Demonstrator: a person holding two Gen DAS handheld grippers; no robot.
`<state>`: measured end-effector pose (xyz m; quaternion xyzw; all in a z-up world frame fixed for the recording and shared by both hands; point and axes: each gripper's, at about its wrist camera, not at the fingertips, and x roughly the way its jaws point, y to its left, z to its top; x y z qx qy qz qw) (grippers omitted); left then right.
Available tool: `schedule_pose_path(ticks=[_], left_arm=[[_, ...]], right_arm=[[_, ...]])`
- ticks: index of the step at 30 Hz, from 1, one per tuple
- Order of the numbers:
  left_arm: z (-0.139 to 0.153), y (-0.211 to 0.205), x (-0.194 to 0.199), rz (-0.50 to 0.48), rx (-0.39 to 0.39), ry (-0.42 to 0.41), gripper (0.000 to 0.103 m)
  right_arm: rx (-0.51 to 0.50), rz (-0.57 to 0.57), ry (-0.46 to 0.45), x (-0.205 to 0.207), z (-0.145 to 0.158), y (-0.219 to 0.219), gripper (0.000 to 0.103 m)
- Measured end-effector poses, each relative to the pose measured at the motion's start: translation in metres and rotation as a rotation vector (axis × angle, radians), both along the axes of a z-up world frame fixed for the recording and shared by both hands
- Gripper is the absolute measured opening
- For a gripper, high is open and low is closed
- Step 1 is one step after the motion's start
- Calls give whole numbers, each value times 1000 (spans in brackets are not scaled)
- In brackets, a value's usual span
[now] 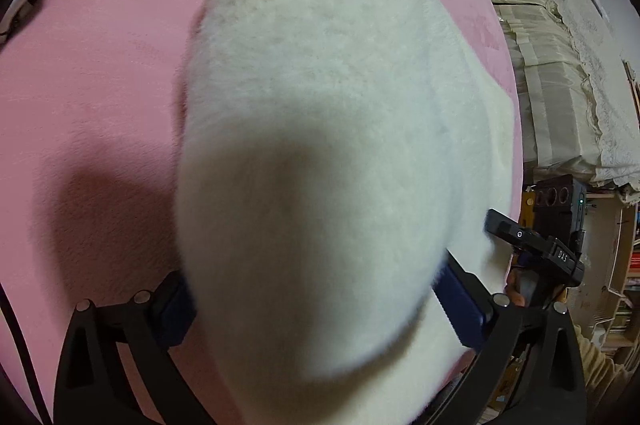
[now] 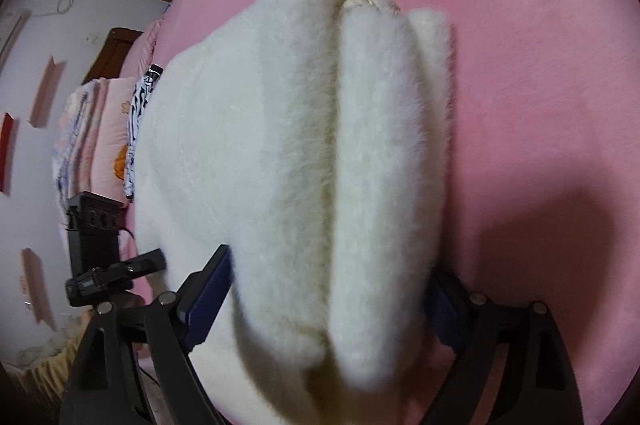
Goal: Fold large clothes
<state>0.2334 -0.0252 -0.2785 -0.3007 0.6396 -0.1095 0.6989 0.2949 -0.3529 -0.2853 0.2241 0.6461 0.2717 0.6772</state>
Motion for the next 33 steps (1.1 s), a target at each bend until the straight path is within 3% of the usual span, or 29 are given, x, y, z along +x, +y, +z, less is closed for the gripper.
schedule_pose_path(ticks=[5, 7, 9, 12, 14, 16, 19, 29, 33], left_arm=[[-7, -3, 5, 14, 10, 16, 103], [-5, -5, 3, 26, 32, 23, 103], [1, -11, 2, 37, 90, 16, 102], [16, -23, 3, 43, 172, -6, 93], [24, -24, 0, 57, 190, -12, 84], [33, -21, -3, 73, 192, -25, 74], [44, -22, -7, 64, 206, -50, 67], [89, -21, -11, 8, 194, -119, 62], [115, 3, -31, -41, 179, -140, 61]], right_arm=[[-11, 2, 7, 4, -4, 12, 89], [-10, 1, -2, 3, -1, 15, 79], [-4, 8, -10, 2, 5, 17, 64], [-11, 23, -20, 5, 14, 19, 50], [-25, 34, -32, 4, 21, 20, 47], [-44, 41, -49, 3, 28, 24, 45], [-62, 42, -71, 1, 39, 29, 43], [-106, 10, -113, -29, 80, 39, 40], [-118, -8, -108, -54, 99, 55, 40]])
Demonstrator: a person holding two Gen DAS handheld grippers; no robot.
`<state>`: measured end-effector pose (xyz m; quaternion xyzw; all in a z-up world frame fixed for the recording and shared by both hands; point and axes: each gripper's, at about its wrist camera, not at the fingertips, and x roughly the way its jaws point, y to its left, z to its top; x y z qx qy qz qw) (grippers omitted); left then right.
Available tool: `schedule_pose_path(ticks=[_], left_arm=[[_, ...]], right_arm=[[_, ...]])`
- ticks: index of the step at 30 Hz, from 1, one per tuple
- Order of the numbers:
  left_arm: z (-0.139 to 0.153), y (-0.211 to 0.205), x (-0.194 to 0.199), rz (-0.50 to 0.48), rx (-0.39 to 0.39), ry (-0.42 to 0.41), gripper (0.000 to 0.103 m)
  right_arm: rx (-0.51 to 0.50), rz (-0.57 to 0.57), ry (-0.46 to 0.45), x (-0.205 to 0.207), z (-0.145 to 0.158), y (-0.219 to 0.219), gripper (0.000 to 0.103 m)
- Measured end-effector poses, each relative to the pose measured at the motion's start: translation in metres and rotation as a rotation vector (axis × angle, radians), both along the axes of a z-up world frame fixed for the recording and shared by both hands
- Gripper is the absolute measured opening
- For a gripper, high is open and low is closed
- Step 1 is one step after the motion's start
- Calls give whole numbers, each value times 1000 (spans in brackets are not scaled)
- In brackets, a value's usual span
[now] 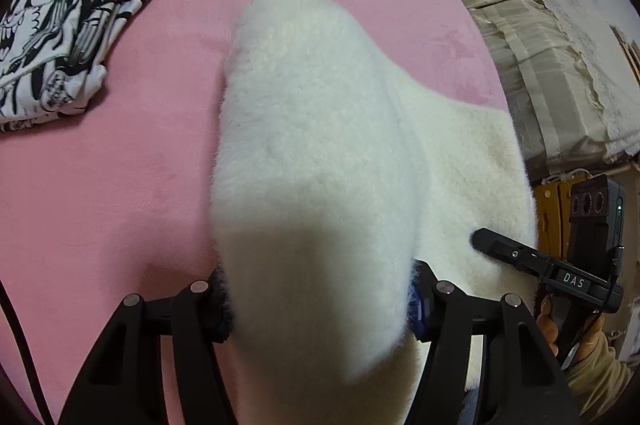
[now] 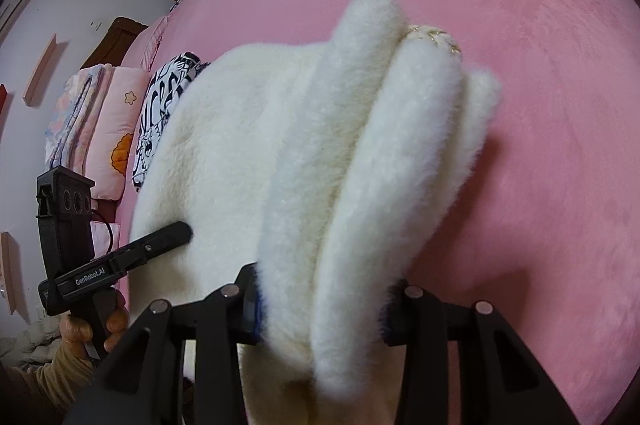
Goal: Fold large clothes
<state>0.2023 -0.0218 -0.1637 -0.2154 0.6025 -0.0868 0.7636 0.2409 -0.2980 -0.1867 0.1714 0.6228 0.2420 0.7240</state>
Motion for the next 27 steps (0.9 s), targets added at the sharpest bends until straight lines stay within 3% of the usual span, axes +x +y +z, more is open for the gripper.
schedule_pose_path(ticks=[8, 15, 22, 27], left_arm=[[45, 58, -34, -43, 17, 7, 61], [85, 161, -63, -22, 43, -25, 61], [131, 241, -57, 25, 76, -121, 61], [147, 302, -24, 73, 87, -207, 61]], right_arm=[[28, -22, 25, -48, 25, 59, 40], [78, 0, -13, -61, 56, 143, 40], [143, 25, -102, -47, 91, 221, 40], [163, 78, -193, 0, 112, 287, 40]])
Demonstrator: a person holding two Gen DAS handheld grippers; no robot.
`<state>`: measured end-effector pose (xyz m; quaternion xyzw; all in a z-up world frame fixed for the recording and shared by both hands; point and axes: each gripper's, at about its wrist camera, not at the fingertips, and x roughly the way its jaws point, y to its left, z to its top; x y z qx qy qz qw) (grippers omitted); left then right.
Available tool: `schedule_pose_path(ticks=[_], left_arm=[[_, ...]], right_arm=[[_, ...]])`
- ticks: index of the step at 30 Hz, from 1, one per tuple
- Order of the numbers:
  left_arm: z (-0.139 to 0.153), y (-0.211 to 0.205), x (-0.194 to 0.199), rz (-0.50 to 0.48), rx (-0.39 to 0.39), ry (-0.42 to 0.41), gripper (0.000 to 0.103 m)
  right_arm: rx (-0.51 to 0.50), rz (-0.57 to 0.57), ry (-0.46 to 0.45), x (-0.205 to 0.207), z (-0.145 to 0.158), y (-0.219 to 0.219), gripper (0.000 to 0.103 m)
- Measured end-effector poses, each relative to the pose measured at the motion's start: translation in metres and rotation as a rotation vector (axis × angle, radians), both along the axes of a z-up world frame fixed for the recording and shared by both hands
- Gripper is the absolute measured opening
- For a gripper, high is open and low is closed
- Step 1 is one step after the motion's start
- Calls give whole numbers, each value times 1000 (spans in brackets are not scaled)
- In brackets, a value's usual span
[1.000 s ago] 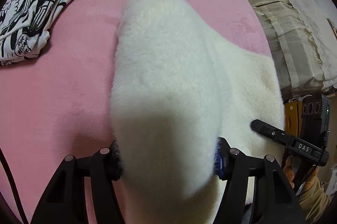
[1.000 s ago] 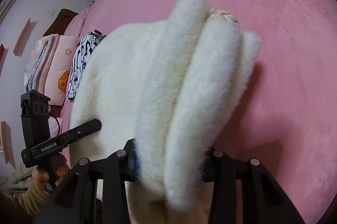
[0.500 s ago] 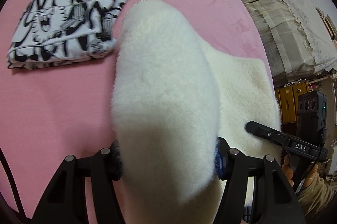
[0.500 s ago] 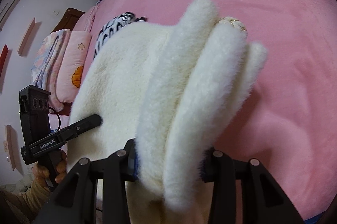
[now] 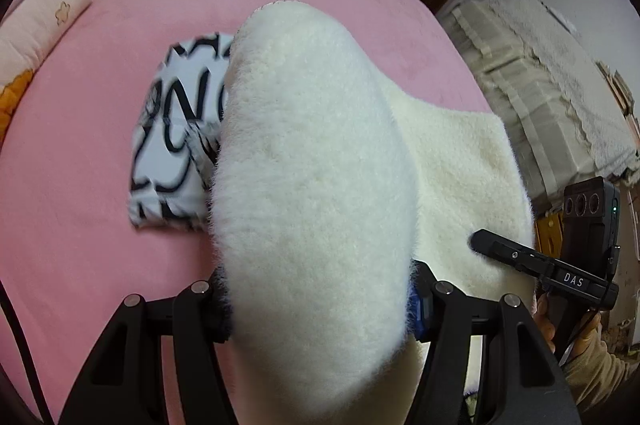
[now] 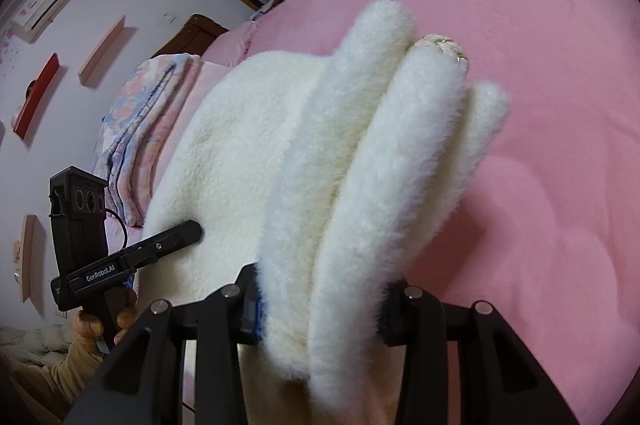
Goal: Fold large clothes
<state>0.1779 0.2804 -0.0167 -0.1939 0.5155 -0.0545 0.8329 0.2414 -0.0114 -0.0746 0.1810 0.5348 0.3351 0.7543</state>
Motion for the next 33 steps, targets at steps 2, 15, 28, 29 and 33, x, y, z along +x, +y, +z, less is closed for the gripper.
schedule_pose_path(ticks=[2, 15, 28, 29, 33], left_arm=[[-1, 21, 17, 16, 5, -43, 61], [-117, 141, 151, 107, 62, -60, 62], [-114, 156, 149, 130, 103, 16, 71], [-105, 155, 145, 135, 126, 7, 71], [-58, 142, 120, 142, 189, -111, 70]], right_arm=[[-3, 14, -46, 25, 4, 27, 40], [-95, 53, -94, 166, -84, 146, 41], [-314, 54, -76, 163, -83, 147, 58], [-335, 40, -104, 156, -73, 144, 58], [-431, -5, -256, 124, -36, 138, 58]])
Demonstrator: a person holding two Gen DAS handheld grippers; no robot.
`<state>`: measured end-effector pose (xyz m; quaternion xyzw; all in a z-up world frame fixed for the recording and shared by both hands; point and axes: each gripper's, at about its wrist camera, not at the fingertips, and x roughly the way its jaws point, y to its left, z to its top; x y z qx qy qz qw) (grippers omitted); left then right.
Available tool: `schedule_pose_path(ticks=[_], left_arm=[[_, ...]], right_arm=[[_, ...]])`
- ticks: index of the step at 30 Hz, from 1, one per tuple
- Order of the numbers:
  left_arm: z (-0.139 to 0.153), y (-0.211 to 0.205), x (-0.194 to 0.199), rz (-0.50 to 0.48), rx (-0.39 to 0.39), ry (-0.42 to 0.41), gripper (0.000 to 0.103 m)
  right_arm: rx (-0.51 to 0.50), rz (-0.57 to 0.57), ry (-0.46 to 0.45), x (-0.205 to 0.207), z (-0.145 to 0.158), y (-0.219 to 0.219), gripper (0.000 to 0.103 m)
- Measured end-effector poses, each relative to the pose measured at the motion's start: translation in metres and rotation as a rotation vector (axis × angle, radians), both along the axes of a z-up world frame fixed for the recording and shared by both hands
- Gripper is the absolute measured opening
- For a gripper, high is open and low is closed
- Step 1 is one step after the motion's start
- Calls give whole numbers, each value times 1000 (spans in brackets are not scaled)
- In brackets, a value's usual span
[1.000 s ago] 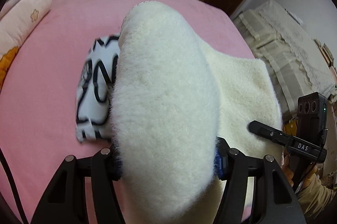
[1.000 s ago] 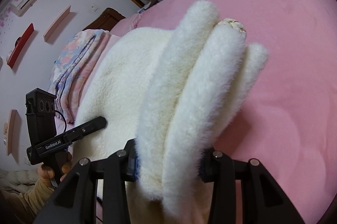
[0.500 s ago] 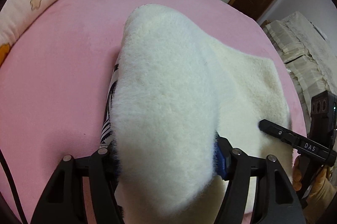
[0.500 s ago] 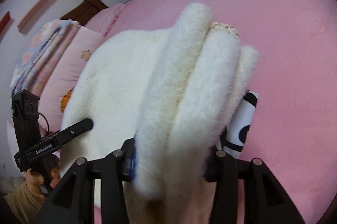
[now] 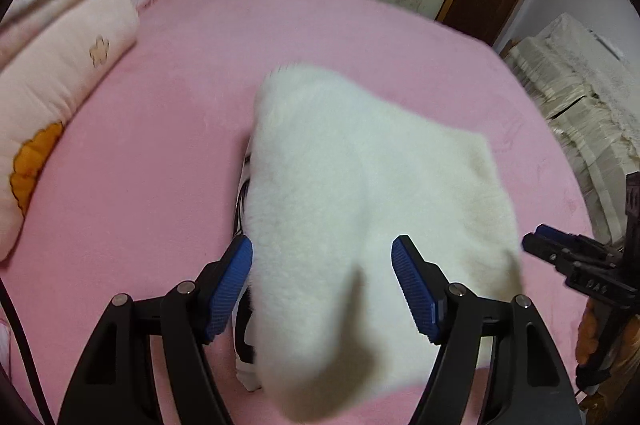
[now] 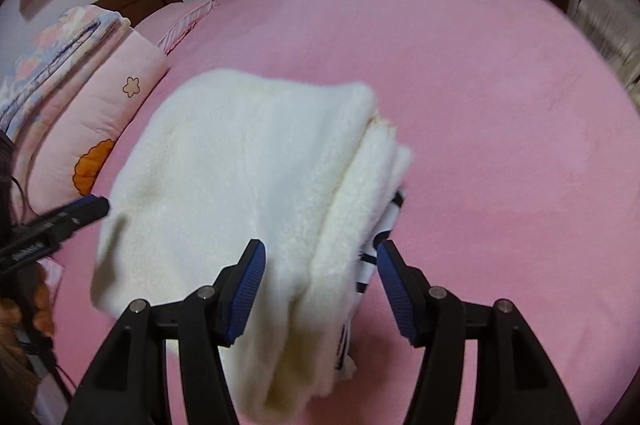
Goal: Fold large clothes
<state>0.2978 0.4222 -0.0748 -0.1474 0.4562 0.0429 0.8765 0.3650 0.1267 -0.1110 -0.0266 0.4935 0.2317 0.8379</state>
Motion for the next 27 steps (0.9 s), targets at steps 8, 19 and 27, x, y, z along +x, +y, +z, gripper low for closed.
schedule_pose_path(ticks=[8, 19, 27], left_arm=[[-17, -31, -6, -18, 42, 73, 18], [-44, -15, -10, 35, 59, 154, 13], [22, -57, -64, 72, 14, 99, 64]], right_arm=[[-29, 97, -40, -48, -8, 37, 24], [13, -26, 104, -42, -39, 3, 3], [52, -28, 104, -85, 14, -39, 5]])
